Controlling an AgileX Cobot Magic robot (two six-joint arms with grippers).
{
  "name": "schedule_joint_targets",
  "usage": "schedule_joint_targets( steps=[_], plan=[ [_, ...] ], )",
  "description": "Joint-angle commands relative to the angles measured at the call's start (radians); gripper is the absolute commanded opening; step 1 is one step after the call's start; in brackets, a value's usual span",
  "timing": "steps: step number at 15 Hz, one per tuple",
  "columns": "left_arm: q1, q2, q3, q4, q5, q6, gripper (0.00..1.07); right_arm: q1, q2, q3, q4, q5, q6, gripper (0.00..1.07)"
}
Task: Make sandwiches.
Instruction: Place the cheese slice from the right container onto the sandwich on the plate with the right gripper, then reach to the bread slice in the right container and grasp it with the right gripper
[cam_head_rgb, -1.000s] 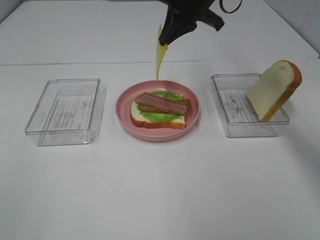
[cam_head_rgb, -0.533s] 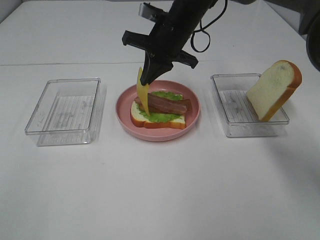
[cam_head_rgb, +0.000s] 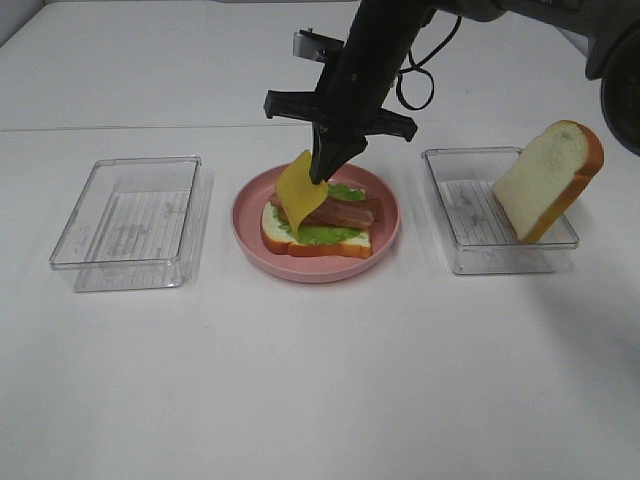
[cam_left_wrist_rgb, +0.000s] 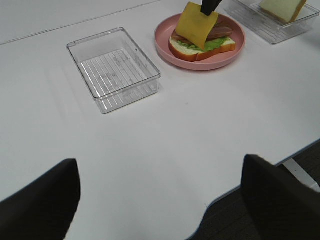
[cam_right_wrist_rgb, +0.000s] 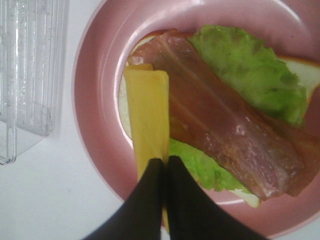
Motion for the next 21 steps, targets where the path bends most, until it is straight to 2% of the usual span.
schedule_joint_targets(
  steps=[1, 6, 9, 13, 20, 21],
  plan=[
    [-0.004, -0.022, 0.002, -0.005, -0.010, 0.003, 0.83, -0.001, 0.003, -0.003, -0.034, 0.032, 0.023, 0.06],
    [-0.004, -0.022, 0.002, -0.005, -0.010, 0.003, 0.83, -0.001, 0.003, -0.003, -0.102, 0.036, 0.061, 0.49],
    [-0.004, -0.022, 0.002, -0.005, -0.010, 0.003, 0.83, -0.001, 0.003, -0.003, -0.112, 0.039, 0.061, 0.60],
    [-0.004, -0.022, 0.002, -0.005, -0.010, 0.003, 0.83, -0.001, 0.003, -0.004, -0.119, 0.045, 0.059, 0.72],
    [-0.004, -0.022, 0.002, -0.005, -0.010, 0.003, 0.83, -0.007, -0.055, -0.008, -0.258, 0.066, 0.047, 0.73],
    [-0.004, -0.022, 0.002, -0.005, -0.010, 0.003, 0.83, -0.033, -0.094, -0.008, -0.281, 0.066, 0.044, 0.73]
  ],
)
